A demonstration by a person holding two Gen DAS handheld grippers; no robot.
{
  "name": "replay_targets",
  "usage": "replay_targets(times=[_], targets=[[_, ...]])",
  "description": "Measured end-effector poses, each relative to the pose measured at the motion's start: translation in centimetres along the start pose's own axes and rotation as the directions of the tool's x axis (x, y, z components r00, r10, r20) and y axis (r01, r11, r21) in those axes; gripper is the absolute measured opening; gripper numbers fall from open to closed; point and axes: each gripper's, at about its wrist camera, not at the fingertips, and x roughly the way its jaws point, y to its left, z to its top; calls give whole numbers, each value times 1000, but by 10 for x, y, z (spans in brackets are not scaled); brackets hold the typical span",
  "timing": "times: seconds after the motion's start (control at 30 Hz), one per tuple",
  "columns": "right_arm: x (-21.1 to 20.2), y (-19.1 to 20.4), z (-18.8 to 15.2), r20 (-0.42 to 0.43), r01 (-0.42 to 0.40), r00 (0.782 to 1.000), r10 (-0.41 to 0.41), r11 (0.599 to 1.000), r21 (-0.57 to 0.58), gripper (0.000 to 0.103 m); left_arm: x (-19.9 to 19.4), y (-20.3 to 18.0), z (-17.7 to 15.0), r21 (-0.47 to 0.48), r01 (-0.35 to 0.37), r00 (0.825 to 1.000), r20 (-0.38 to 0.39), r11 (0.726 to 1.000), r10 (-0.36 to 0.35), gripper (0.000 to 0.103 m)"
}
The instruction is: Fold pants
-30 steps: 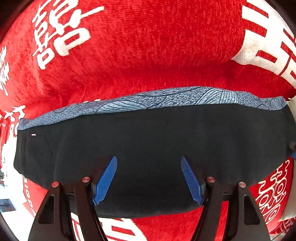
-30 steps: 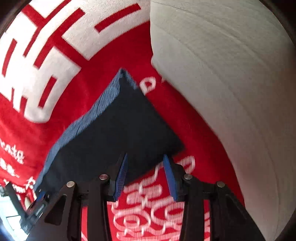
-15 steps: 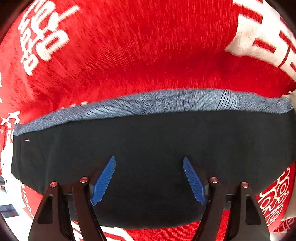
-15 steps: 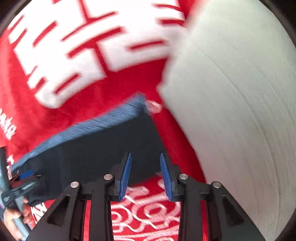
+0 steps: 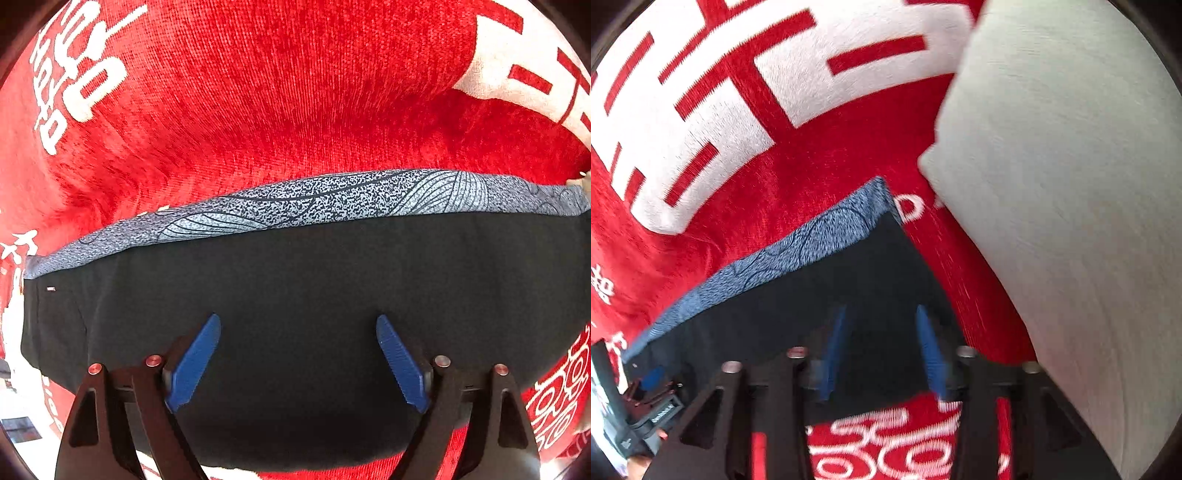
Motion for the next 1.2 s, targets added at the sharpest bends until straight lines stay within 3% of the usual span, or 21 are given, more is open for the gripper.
replay_targets(times=[0.07, 0.2, 0.43, 0.63, 0.8, 0.97, 1.07, 1.13, 1.2], targets=[[-10, 5, -14, 8, 18, 1000, -18, 1000, 9, 63, -6, 6, -4, 13, 17, 1000, 0, 1000, -17, 88], [-21, 25, -56, -8, 15, 1000, -15, 1000, -3, 64, -19, 30, -18, 28, 51, 999, 17, 998, -52, 88], [-11, 118, -143, -54, -40, 998, 40, 999, 8, 70, -38, 114, -49, 46, 59, 997, 45, 997, -61, 88], [-1, 210, -183, -94, -63, 994, 53, 992, -106, 70, -27, 234, -51, -30, -57, 995, 75, 998, 59, 88], [19, 283, -187, -81, -60, 996, 40, 961, -269, 70, 6, 353, -52, -161, -182, 978, 71, 970, 195, 88], [32, 319, -196, -104, -84, 993, 55, 954, -289, 70, 46, 411, -72, -181, -282, 956, 27, 942, 291, 91], [29, 325, -210, -142, -224, 971, 195, 945, -237, 70, 53, 434, -82, -216, -200, 974, 60, 956, 217, 101], [28, 327, -226, -201, -339, 932, 301, 919, -200, 70, 56, 433, -81, -208, -186, 976, 70, 960, 204, 101], [42, 339, -241, -269, -405, 896, 352, 897, -175, 70, 55, 429, -81, -190, -195, 974, 82, 962, 213, 102]])
